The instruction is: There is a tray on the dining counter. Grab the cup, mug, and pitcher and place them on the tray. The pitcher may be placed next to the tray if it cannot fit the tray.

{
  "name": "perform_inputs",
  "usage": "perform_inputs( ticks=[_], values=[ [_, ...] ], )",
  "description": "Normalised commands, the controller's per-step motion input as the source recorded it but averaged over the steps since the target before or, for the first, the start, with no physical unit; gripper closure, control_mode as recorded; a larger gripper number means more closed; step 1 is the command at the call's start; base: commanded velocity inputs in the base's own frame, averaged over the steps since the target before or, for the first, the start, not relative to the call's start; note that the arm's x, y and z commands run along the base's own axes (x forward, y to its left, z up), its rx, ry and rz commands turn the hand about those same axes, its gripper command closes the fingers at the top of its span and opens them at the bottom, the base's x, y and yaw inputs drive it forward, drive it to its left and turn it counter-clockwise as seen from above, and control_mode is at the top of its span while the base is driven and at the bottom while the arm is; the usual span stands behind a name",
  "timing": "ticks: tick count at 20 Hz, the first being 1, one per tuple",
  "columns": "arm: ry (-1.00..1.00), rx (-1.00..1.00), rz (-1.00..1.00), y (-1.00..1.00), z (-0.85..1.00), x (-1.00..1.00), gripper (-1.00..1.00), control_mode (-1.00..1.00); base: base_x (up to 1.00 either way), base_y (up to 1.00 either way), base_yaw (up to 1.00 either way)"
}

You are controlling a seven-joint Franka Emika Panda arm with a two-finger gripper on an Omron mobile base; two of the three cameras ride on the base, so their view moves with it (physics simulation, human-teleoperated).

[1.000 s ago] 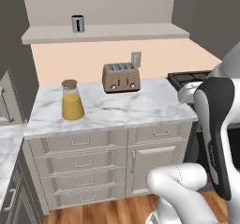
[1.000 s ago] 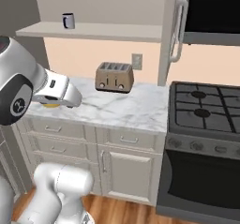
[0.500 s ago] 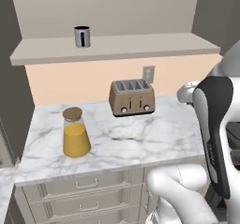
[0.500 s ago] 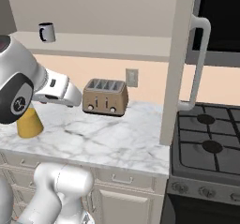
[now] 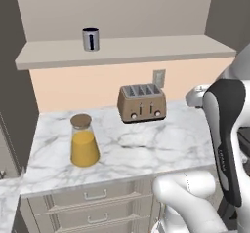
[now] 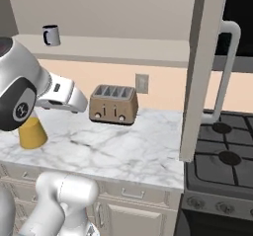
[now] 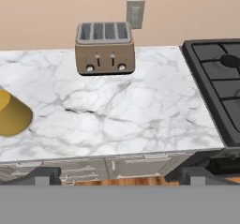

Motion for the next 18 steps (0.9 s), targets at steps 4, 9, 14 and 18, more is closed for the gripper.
perform_inputs(
  ticks=[4,9,14,18],
  values=[
    [0.0,0.0,0.0,0.0,0.0,0.0,-1.0,1.0,0.3,0.73,0.0],
    [0.0,0.0,0.0,0.0,0.0,0.0,-1.0,1.0,0.31,0.49,0.0],
    [0.0,0.0,0.0,0.0,0.0,0.0,-1.0,1.0,0.56,0.03,0.0],
    [0.0,0.0,0.0,0.0,0.0,0.0,-1.0,1.0,0.66,0.0,0.0]
  ],
)
